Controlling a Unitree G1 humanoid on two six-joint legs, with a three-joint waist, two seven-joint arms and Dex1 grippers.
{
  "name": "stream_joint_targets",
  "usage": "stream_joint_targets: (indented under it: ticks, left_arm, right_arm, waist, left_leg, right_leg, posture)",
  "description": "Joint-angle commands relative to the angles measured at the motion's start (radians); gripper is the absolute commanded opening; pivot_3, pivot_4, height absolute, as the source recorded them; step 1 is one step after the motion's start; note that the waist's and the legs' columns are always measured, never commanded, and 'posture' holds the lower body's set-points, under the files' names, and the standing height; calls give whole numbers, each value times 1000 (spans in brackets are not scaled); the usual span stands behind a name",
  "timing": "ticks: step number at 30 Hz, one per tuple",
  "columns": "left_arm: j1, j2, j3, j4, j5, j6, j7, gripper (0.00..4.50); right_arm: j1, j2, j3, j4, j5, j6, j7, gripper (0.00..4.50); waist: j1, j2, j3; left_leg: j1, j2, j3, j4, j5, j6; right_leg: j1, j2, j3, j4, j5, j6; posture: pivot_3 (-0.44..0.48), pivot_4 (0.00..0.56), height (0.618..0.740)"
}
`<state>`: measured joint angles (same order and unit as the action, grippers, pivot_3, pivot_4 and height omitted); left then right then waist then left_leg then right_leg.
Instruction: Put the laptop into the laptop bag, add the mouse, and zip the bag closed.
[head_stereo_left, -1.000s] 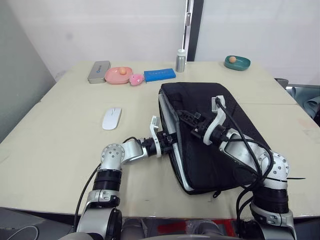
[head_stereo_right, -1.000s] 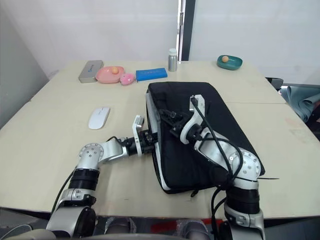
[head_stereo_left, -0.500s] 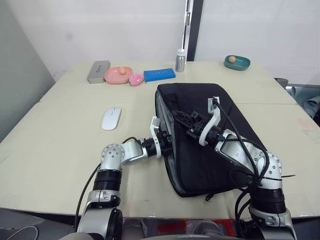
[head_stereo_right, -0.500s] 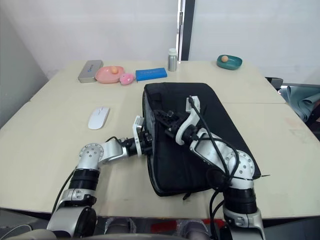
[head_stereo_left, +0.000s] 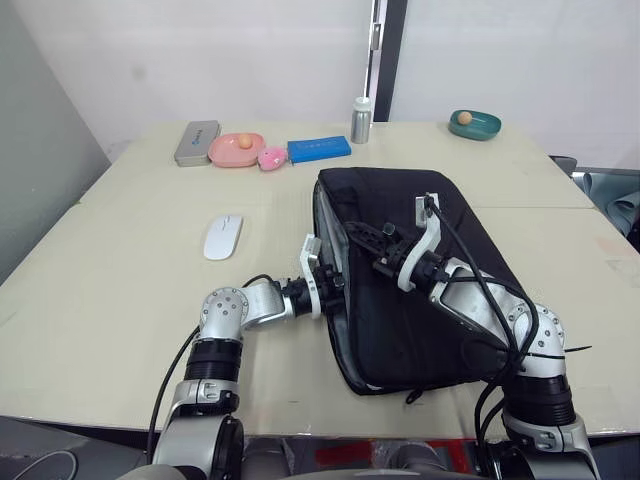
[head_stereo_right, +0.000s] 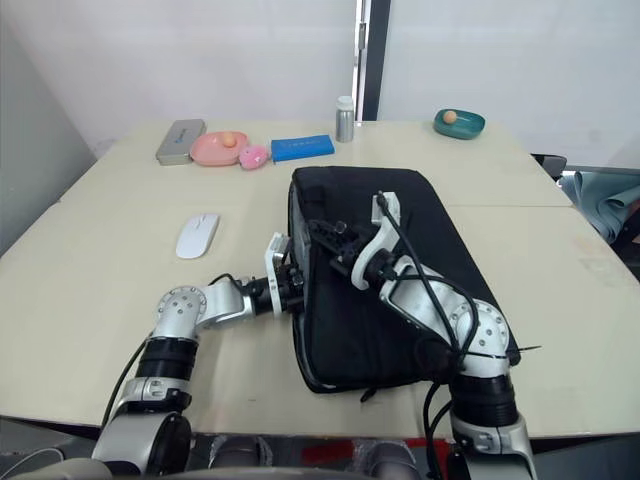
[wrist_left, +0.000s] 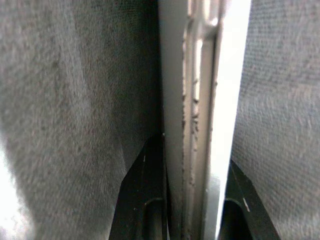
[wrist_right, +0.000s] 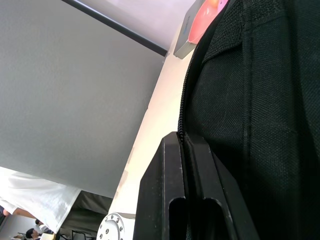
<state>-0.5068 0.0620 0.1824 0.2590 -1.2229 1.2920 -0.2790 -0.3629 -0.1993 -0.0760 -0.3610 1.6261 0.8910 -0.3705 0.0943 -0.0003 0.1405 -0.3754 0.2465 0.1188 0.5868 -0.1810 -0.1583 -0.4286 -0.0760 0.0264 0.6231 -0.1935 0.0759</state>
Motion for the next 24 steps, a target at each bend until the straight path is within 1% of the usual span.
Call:
stream_joint_targets:
  ticks: [1,6,8,9,11,15,17,18,24]
  left_arm:
    - [-29,-22,1,-69,-46,14,-83,302]
    - [-26,-27,5,-71,-37,17,-85,302]
    - [-24,-29,11,-70,-31,12,-74,1321]
    - [-24,-27,14,-71,-32,11,-75,1676]
    - [-25,-24,24,-73,-28,9,-71,2230]
    - [-28,3,43,-93,-50,40,-77,3683]
    - [-30,24,53,-104,-63,58,-79,4120]
    - [-31,39,58,-109,-66,68,-81,4473]
    - [-31,208,99,-162,-121,167,-157,4473]
  right_arm:
    - [-9,5,9,-24,34,-32,12,23]
    - [-6,2,14,-28,37,-35,11,23]
    - [-5,-1,14,-29,39,-37,11,0]
    - [-5,-3,14,-28,39,-37,12,0]
    - [-4,-11,14,-26,39,-39,14,0]
    - [-6,-32,8,-22,44,-42,21,0]
    - [-6,-44,5,-19,47,-45,26,0]
    - [-5,-51,3,-18,48,-45,29,0]
    - [6,-118,-19,-6,57,-39,54,0]
  waist:
    - [0,0,0]
    - [0,0,0]
    - [0,0,0]
    - [0,0,0]
    - [0,0,0]
    - [-1,0,0]
    - [-2,0,0]
    - [-2,0,0]
    - [0,0,0]
  left_leg:
    - [0,0,0,0,0,0]
    - [0,0,0,0,0,0]
    - [0,0,0,0,0,0]
    - [0,0,0,0,0,0]
    - [0,0,0,0,0,0]
    - [0,0,0,0,0,0]
    - [0,0,0,0,0,0]
    - [0,0,0,0,0,0]
    - [0,0,0,0,0,0]
  right_leg:
    - [0,0,0,0,0,0]
    - [0,0,0,0,0,0]
    - [0,0,0,0,0,0]
    - [0,0,0,0,0,0]
    - [0,0,0,0,0,0]
    - [0,0,0,0,0,0]
    - [0,0,0,0,0,0]
    - [0,0,0,0,0,0]
    - [0,0,0,0,0,0]
  posture:
    - [0,150,740]
    - [0,150,740]
    - [0,150,740]
    - [0,150,740]
    - [0,150,740]
    - [0,150,740]
    - [0,150,740]
    - [0,150,740]
    - [0,150,740]
